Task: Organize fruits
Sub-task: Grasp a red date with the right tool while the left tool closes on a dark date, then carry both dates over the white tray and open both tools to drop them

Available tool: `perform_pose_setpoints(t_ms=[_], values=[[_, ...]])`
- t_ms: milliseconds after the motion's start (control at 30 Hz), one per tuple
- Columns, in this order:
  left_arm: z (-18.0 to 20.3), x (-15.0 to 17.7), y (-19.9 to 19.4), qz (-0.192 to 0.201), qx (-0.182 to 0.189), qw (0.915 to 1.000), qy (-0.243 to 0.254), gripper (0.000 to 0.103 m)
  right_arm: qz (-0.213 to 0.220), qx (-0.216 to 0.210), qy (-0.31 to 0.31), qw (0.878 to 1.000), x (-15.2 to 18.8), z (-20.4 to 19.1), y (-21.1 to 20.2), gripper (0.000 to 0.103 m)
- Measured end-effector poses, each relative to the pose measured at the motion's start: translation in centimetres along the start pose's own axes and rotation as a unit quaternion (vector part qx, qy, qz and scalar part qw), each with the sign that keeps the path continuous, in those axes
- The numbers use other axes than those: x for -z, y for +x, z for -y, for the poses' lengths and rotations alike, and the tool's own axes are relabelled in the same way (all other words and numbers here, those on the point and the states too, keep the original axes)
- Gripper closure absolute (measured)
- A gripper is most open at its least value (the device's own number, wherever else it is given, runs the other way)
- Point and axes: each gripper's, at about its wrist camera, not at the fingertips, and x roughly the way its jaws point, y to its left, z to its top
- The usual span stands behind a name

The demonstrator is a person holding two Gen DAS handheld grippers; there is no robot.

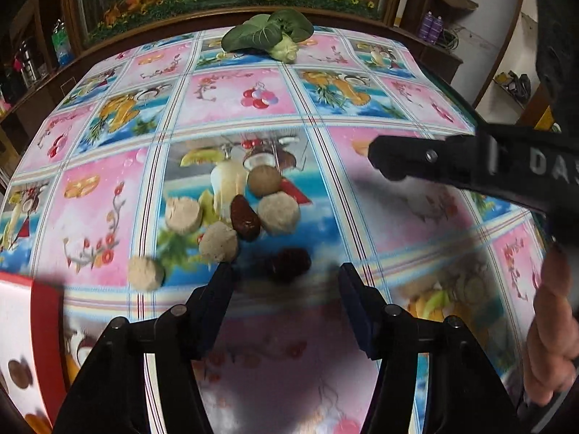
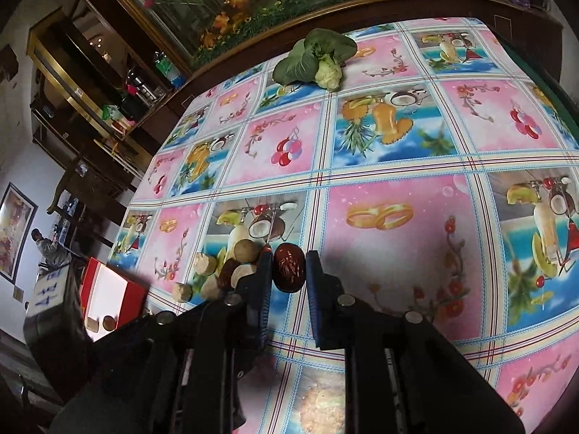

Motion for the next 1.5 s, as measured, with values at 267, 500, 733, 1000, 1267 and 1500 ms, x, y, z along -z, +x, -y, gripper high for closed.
perform_pose_setpoints(t_ms=[267,500,733,1000,1267,1500], values=[[0.7,-0.1,0.3,0.018,-0.018,0.9992,0.031,0.054,0.002,0.003,0.002,1.000,0.0,0.0,0.0,0.083],[1.1,0.7,-0.2,0.017,-0.008,0.9987,0.047,0.056,0.001,0.004,0.002,1.000,0.0,0.1,0.2,0.083],[1.3,0.1,0.1,0.022,-0.006,0.9984,0.051,0.072,0.001,0.004,0.004,1.000,0.1,0.2,0.3,0.083],[1.4,0.3,0.1,0.032,-0.010,0.9981,0.051,0.078,0.003,0.007,0.002,1.000,0.0,0.2,0.2,0.083],[1.1,1.6,-2.3,0.051,-0.008,0.9982,0.032,0.078,0.013,0.002,-0.026,1.000,0.6,-1.4,-0.4,0.083],[-1.9,4.3,-10.5,0.139,-0.015,0.9900,-0.021,0.078,0.041,-0.017,-0.065,0.997,1.7,-3.8,-1.3,0.083]])
